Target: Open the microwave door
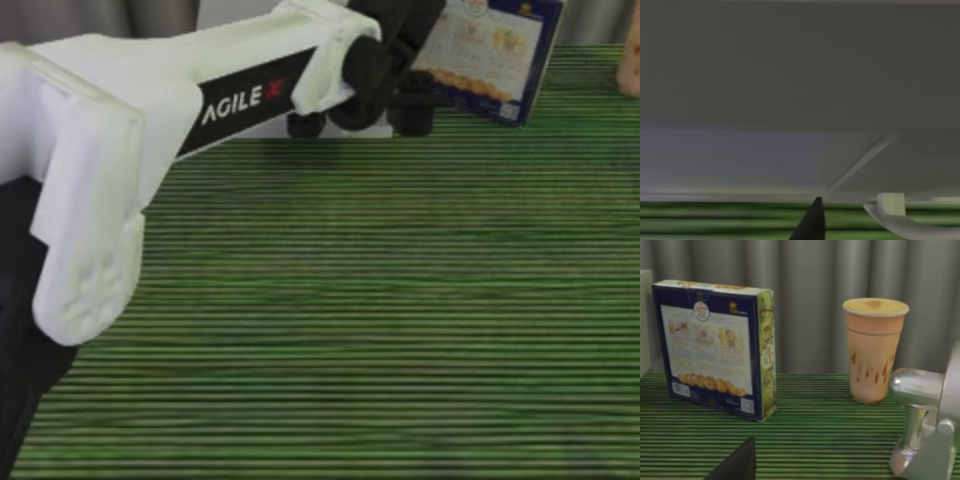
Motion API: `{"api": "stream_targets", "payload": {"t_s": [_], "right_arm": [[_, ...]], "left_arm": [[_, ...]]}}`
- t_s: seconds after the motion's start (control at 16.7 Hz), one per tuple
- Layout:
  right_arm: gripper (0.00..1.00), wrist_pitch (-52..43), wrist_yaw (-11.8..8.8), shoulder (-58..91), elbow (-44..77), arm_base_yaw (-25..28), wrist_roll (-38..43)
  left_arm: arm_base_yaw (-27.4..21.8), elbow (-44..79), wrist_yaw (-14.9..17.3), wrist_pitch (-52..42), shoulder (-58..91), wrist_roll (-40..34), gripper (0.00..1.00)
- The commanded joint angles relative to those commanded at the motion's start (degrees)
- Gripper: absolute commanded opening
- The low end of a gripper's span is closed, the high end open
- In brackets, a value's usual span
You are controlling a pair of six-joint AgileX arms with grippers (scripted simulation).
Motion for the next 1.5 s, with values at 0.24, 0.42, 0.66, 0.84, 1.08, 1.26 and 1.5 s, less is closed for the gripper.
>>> {"api": "stream_targets", "payload": {"t_s": [0.24, 0.42, 0.66, 0.84, 1.08, 1.26, 1.5], "right_arm": [[1.00, 0.00, 0.00, 0.00, 0.00, 0.00, 0.00], [1.00, 0.00, 0.00, 0.00, 0.00, 0.00, 0.00], [1.00, 0.00, 0.00, 0.00, 0.00, 0.00, 0.00], [1.00, 0.00, 0.00, 0.00, 0.00, 0.00, 0.00], [1.00, 0.00, 0.00, 0.00, 0.00, 0.00, 0.00], [1.00, 0.00, 0.00, 0.00, 0.00, 0.00, 0.00], [1.00, 0.00, 0.00, 0.00, 0.00, 0.00, 0.00]], "left_arm": [[0.00, 0.00, 0.00, 0.00, 0.00, 0.00, 0.10], [0.00, 0.00, 0.00, 0.00, 0.00, 0.00, 0.00], [0.00, 0.00, 0.00, 0.00, 0.00, 0.00, 0.00], [-2.12, -3.36, 0.63, -0.44, -1.65, -0.11, 0.00], [-1.98, -7.29, -0.41, 1.75, -3.99, -0.75, 0.00], [-1.84, -10.44, -1.16, 3.79, -6.01, -1.64, 0.00], [-1.84, -10.47, -1.16, 3.81, -6.04, -1.65, 0.00]]}}
